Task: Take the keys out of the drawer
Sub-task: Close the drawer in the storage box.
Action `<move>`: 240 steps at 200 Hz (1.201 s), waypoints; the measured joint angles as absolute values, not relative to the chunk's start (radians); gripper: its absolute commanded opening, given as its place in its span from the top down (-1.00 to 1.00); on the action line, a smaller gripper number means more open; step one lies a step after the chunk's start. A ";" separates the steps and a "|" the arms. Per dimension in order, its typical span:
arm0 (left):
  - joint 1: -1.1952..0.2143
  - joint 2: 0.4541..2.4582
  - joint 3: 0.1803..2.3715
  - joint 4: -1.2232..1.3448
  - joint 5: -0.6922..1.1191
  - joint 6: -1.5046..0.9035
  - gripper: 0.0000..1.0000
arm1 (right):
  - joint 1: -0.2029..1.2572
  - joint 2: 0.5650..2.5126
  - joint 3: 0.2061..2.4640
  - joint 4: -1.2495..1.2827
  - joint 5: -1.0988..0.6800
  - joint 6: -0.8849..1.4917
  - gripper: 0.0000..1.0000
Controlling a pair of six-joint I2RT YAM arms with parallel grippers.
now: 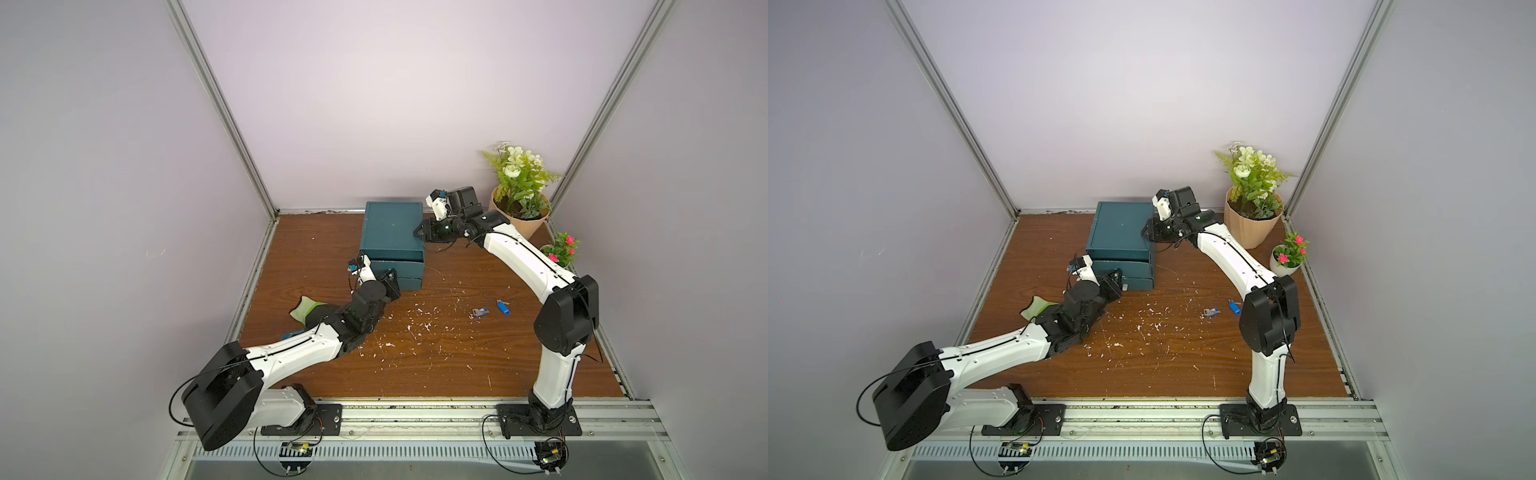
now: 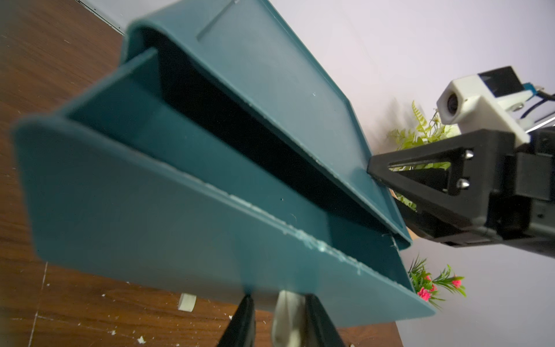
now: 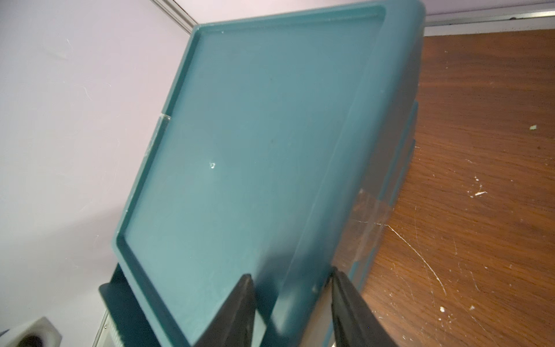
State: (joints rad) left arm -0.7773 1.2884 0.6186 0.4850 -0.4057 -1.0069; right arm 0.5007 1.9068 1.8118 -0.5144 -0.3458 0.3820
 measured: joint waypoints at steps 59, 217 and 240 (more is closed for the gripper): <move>-0.753 1.346 0.633 0.537 -0.406 -1.103 0.30 | 0.501 1.867 1.755 -0.504 -0.366 0.381 0.11; -0.707 1.412 0.659 0.558 -0.344 -1.472 -0.06 | 0.505 1.794 1.671 -0.508 -0.375 0.379 0.11; -0.690 1.418 0.659 0.570 -0.318 -1.497 -0.07 | 0.505 1.793 1.671 -0.507 -0.373 0.379 0.11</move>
State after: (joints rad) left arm -0.6903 1.4178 0.6594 0.5701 -0.3183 -1.4975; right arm 0.5049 1.7927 1.6707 -0.5072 -0.3733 0.3790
